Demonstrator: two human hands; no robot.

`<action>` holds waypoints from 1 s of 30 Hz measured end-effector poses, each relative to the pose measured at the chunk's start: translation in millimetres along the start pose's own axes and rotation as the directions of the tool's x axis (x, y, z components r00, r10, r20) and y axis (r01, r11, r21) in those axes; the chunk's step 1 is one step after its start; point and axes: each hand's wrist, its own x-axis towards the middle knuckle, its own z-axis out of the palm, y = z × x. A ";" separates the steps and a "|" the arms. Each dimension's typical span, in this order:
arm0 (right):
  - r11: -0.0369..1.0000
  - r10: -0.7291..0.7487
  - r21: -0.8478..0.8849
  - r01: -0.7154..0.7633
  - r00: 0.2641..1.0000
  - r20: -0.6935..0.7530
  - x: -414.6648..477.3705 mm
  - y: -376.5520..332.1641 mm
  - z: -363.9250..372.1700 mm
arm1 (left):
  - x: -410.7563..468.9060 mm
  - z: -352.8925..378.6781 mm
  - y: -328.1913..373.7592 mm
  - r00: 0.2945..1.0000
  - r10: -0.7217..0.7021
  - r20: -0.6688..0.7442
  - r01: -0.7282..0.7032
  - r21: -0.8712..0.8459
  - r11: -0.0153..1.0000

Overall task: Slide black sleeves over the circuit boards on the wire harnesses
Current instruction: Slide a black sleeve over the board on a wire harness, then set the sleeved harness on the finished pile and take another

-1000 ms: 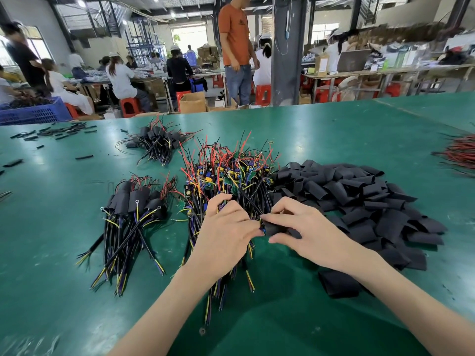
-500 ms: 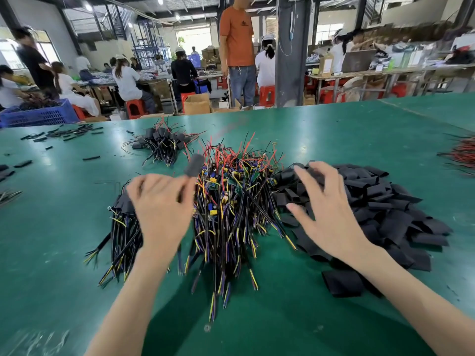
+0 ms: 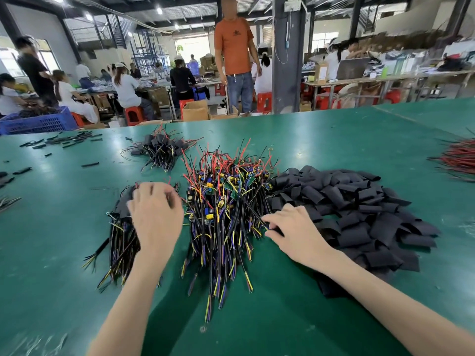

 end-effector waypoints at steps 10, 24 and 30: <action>0.251 0.222 0.943 -0.219 0.961 0.164 0.8 2.0 -27.9 | -23.5 5.1 55.7 0.907 0.047 0.419 0.287 -0.694 0.661; 0.457 -0.321 0.862 -0.219 0.863 0.390 -17.1 -23.5 -51.6 | 5.9 -1.6 58.2 0.562 0.070 0.824 0.819 -0.542 -0.187; 0.655 0.077 0.748 -0.104 0.994 0.072 -2.3 3.0 -32.7 | 12.0 -14.0 53.6 0.605 0.037 0.796 0.789 -0.592 -0.164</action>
